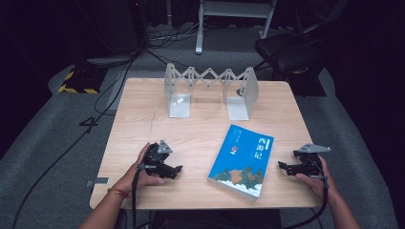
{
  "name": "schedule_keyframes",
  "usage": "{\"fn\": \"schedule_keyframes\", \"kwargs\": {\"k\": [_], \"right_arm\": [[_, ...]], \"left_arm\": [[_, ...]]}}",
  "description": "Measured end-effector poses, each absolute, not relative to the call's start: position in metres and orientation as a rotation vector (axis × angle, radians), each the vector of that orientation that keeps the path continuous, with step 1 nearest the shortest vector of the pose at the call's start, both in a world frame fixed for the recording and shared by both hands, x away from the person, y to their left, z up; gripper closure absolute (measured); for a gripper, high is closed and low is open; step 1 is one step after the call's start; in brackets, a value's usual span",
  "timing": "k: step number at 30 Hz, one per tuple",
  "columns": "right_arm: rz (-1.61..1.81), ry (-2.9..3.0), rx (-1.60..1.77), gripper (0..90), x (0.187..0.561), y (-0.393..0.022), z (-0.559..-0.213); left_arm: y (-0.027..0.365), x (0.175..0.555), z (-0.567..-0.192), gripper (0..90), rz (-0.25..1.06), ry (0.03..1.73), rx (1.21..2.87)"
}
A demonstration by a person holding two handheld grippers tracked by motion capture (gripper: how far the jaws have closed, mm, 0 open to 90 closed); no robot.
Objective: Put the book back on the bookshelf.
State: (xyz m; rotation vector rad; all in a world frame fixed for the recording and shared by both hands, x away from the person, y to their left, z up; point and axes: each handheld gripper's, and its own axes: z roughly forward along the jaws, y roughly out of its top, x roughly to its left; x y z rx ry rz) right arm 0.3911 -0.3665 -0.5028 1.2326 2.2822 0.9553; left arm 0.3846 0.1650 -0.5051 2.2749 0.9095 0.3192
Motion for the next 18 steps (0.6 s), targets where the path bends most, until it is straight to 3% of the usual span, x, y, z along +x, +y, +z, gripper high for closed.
{"fn": "schedule_keyframes", "kwargs": {"k": [10,18], "right_arm": [[0.95,2.375,1.157,12.5,0.378,-0.36,-0.5],[0.97,2.446,1.073,20.1,0.371,-0.346,-0.497]], "left_arm": [[0.166,0.379,-0.505,0.5,0.31,0.871,2.284],[0.166,0.376,-0.505,0.5,0.304,0.861,2.285]]}}
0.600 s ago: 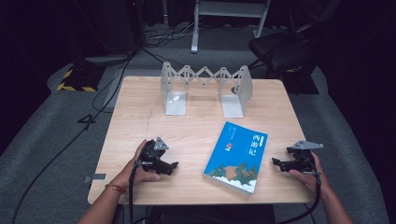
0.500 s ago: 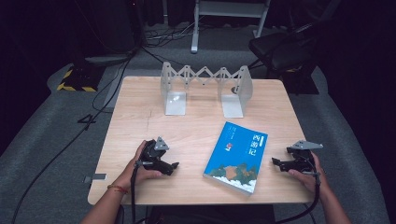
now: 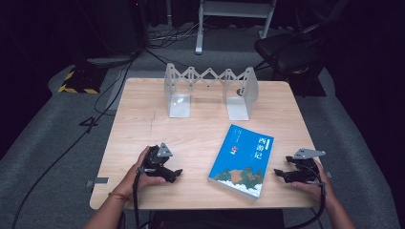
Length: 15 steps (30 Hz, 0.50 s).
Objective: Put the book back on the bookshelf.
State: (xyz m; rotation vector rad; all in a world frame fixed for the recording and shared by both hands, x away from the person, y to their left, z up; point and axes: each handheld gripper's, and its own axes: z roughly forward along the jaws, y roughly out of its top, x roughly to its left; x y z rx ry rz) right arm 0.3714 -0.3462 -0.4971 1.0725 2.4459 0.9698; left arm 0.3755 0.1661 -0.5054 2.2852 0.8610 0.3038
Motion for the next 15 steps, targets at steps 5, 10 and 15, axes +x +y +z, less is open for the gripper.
{"fn": "schedule_keyframes", "kwargs": {"k": [5,10,15], "right_arm": [[0.979,2.501,0.952,26.0,0.364,-0.331,-0.494],[0.993,2.55,0.899,26.4,0.361,-0.323,-0.494],[0.991,2.586,0.85,26.5,0.357,-0.313,-0.493]], "left_arm": [[0.167,0.377,-0.505,0.5,0.301,0.84,2.292],[0.167,0.377,-0.505,0.5,0.301,0.84,2.292],[0.167,0.377,-0.505,0.5,0.301,0.84,2.292]]}}
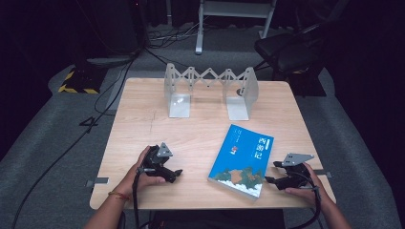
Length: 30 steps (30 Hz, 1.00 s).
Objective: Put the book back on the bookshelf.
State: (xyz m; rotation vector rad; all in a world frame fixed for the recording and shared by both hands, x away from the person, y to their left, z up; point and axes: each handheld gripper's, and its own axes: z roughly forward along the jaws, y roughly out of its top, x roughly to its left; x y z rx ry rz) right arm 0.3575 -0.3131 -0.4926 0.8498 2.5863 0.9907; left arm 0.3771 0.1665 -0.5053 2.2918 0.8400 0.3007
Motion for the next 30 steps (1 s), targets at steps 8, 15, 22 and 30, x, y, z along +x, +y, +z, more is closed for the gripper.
{"fn": "schedule_keyframes", "kwargs": {"k": [8,15,22,30], "right_arm": [[0.966,2.626,0.815,27.4,0.3544,-0.304,-0.4916],[0.948,2.622,0.787,27.4,0.3525,-0.3022,-0.4893],[0.993,2.618,0.795,27.6,0.3513,-0.3042,-0.4846],[1.026,2.64,0.801,31.5,0.3516,-0.3059,-0.4851]], "left_arm": [[0.1665,0.3771,-0.5053,0.5,0.301,0.84,2.292],[0.1666,0.3771,-0.5053,0.5,0.3,0.84,2.292],[0.1666,0.3771,-0.5053,0.5,0.301,0.84,2.292],[0.1665,0.3771,-0.5053,0.5,0.301,0.84,2.292]]}}
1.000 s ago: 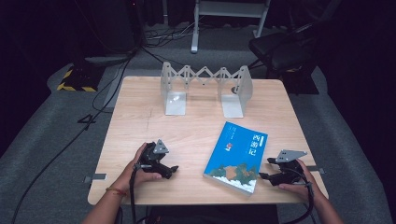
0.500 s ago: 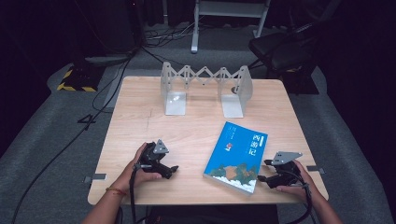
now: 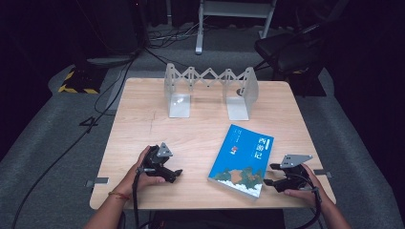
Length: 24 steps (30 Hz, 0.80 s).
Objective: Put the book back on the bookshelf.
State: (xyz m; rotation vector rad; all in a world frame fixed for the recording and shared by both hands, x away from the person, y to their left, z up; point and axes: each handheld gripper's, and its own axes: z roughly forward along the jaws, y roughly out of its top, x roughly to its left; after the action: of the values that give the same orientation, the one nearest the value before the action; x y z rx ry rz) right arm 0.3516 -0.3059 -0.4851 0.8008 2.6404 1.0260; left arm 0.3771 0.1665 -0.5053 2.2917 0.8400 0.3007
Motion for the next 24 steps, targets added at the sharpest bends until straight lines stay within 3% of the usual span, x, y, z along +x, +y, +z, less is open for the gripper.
{"fn": "schedule_keyframes", "kwargs": {"k": [24], "right_arm": [[1.036,2.725,0.723,32.7,0.3436,-0.2972,-0.4835]], "left_arm": [[0.1633,0.3752,-0.5054,0.6,0.295,0.834,2.294]]}}
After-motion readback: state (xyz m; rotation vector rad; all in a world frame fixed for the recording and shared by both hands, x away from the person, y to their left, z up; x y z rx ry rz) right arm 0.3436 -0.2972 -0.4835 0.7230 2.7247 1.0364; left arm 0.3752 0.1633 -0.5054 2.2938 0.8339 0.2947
